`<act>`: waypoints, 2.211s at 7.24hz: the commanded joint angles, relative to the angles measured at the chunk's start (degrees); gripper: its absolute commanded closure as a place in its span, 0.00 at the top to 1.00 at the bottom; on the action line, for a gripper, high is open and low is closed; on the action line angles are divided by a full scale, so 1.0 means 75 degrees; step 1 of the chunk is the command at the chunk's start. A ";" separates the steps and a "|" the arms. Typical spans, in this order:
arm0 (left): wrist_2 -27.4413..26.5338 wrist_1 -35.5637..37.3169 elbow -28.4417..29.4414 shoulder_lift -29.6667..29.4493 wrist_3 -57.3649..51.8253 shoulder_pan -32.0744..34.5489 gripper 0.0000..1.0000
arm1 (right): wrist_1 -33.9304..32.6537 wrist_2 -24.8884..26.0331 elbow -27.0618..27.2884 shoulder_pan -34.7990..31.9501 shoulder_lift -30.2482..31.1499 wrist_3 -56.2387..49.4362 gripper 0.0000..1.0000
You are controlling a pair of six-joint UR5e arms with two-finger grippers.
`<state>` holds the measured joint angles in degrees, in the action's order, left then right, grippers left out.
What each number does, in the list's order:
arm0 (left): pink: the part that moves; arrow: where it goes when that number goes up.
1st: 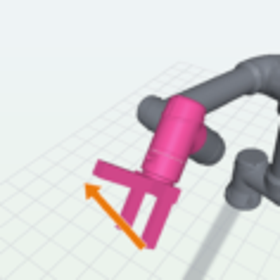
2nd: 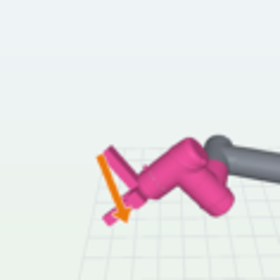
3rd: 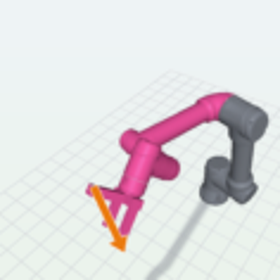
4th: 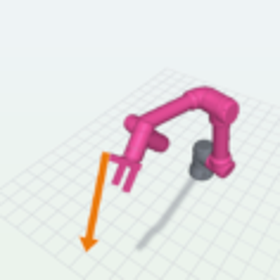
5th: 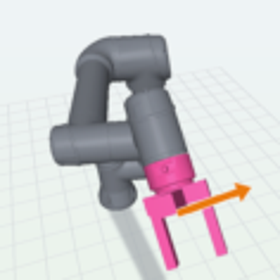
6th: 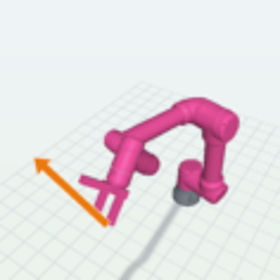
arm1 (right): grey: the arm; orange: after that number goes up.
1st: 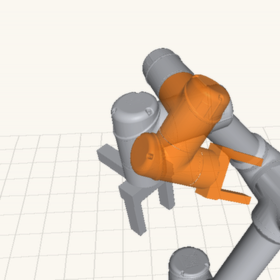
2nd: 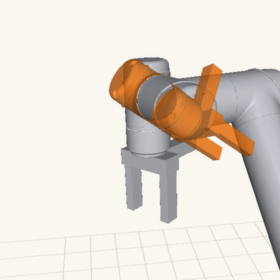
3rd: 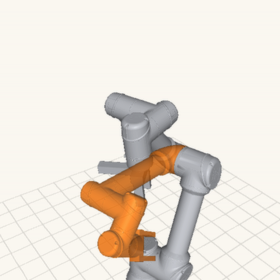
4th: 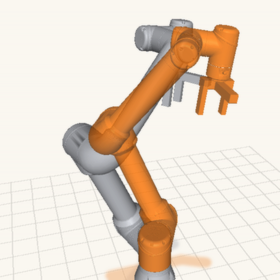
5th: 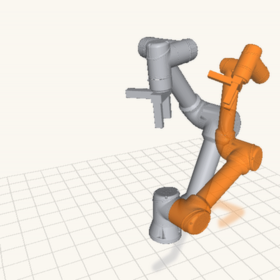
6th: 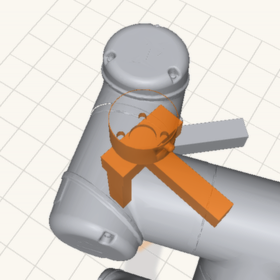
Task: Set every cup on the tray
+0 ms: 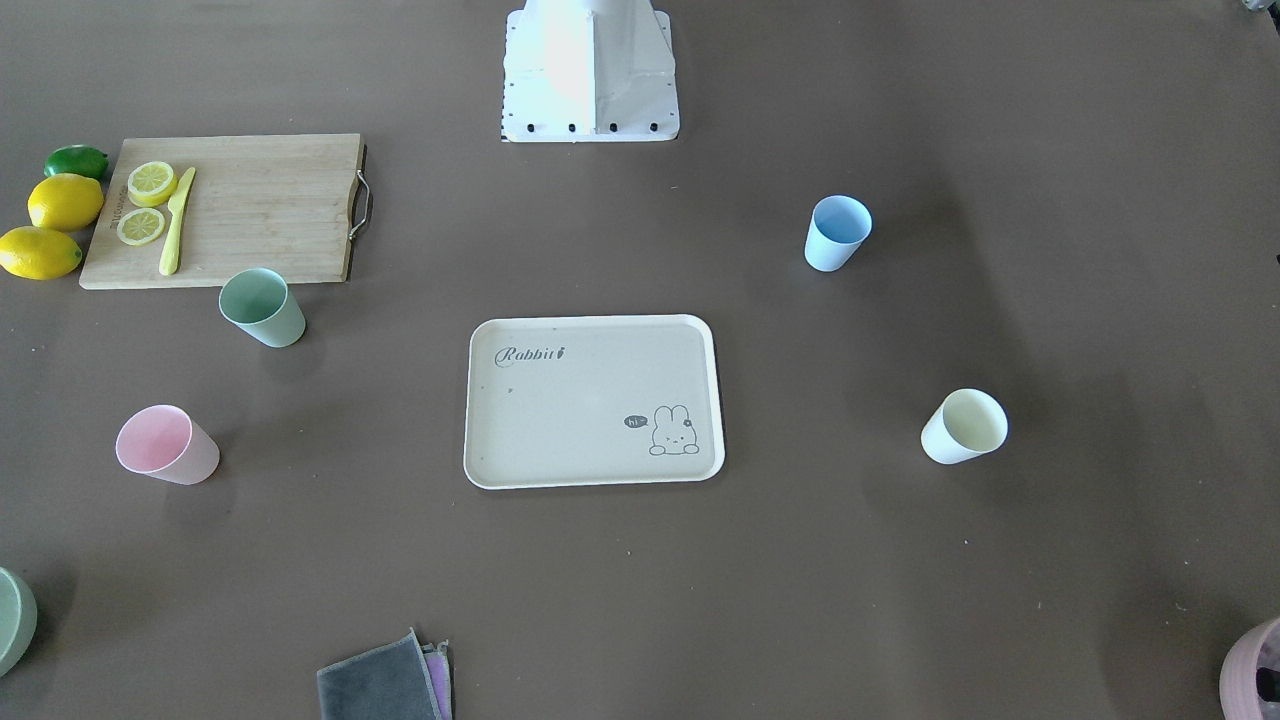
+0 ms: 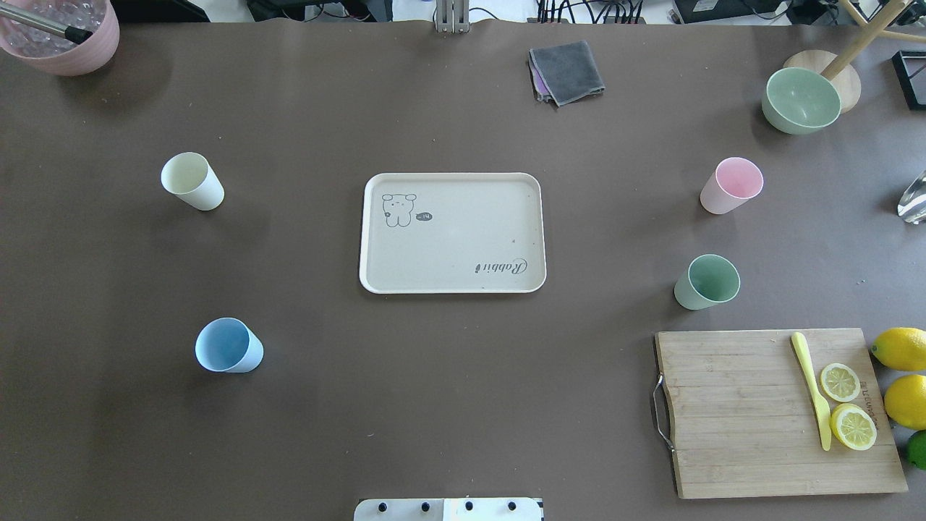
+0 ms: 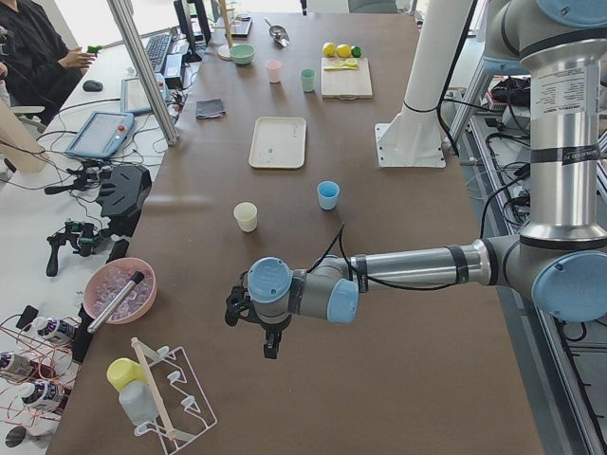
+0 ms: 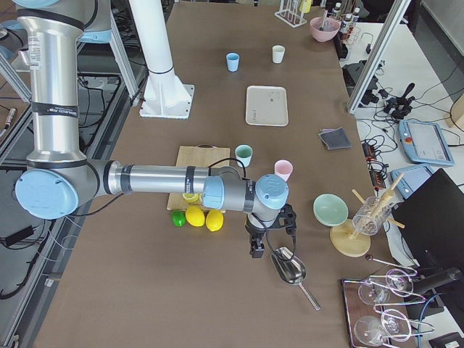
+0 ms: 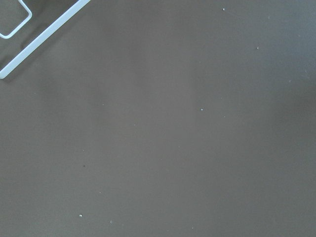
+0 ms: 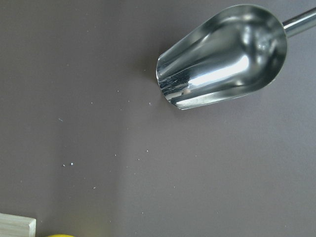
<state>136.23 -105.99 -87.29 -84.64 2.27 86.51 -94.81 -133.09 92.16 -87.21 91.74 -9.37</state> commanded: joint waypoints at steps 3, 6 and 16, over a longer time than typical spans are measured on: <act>-0.0094 -0.0013 -0.0021 -0.0176 0.0153 0.0009 0.98 | 0.0019 0.0061 0.0028 0.0014 -0.0022 0.0007 1.00; -0.0082 0.0022 -0.0766 -0.0118 0.1433 -0.0061 0.98 | -0.0016 -0.0021 0.0028 0.0014 0.0037 0.0042 1.00; -0.0665 -0.1499 -0.3628 0.0328 0.9169 -0.4977 0.98 | -0.0039 -0.0489 0.0016 0.0073 0.0096 0.0824 1.00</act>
<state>133.69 -113.97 -113.04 -82.04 62.61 54.89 -95.26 -136.16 92.16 -86.66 92.46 -5.96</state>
